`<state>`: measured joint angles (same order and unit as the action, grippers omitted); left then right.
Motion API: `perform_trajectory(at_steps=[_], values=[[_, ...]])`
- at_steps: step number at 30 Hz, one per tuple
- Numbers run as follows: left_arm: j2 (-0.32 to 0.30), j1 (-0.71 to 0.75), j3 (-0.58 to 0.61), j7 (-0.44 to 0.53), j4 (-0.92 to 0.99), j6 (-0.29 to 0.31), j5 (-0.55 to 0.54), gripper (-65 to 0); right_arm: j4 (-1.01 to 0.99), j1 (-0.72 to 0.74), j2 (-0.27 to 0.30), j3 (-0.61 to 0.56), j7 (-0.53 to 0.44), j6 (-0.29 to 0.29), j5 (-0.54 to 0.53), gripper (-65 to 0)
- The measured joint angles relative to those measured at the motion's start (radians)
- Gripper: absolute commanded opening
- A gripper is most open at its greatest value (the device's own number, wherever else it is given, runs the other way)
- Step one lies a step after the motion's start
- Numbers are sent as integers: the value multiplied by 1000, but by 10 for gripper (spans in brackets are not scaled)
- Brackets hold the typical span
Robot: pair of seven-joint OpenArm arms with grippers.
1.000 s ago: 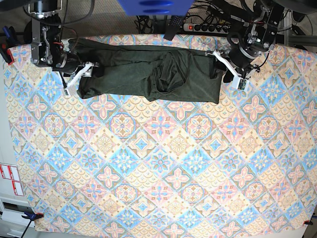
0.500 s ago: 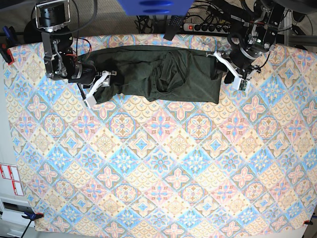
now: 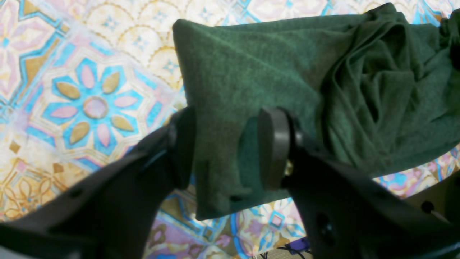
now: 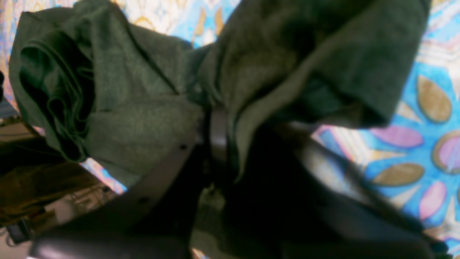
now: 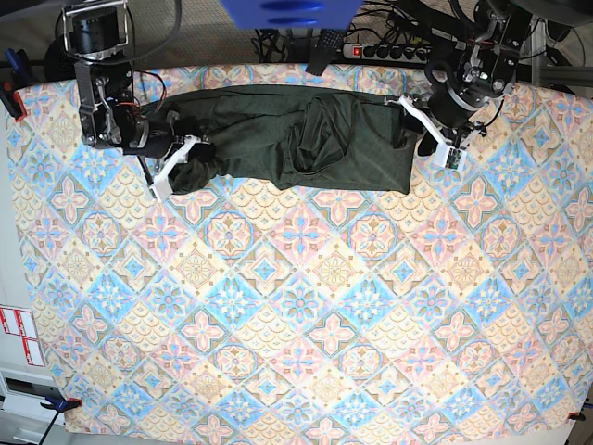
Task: Fold the T-shirt properly
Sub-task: 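Lift the strip end with the right gripper and fold it toward the middle, then lay the folded end with the right gripper onto the bundle and press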
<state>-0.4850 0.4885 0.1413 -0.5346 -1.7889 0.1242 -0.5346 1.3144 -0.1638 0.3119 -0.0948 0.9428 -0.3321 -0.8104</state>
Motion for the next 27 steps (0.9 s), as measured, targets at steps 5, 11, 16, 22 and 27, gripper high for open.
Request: perform_trajectory(at_steps=[5, 11, 16, 22, 27], values=[[0, -28, 0, 0, -1, -3, 0, -397, -8, 8, -4, 146, 37, 3, 16, -650], [16, -55, -2, -3, -2, -3, -1, -398, -63, 98, 26, 194, 42, 27, 52, -650], [42, -61, -2, 0, -3, 3, -4, -398, -129, 168, 24, 198, 41, 29, 54, -650], [40, -60, -2, 0, -3, -3, -3, -398, -87, 164, 30, 188, 46, 30, 57, -650], [40, -55, -8, 0, -3, -1, -3, -398, 81, 100, 43, 134, 75, 36, 73, -650]])
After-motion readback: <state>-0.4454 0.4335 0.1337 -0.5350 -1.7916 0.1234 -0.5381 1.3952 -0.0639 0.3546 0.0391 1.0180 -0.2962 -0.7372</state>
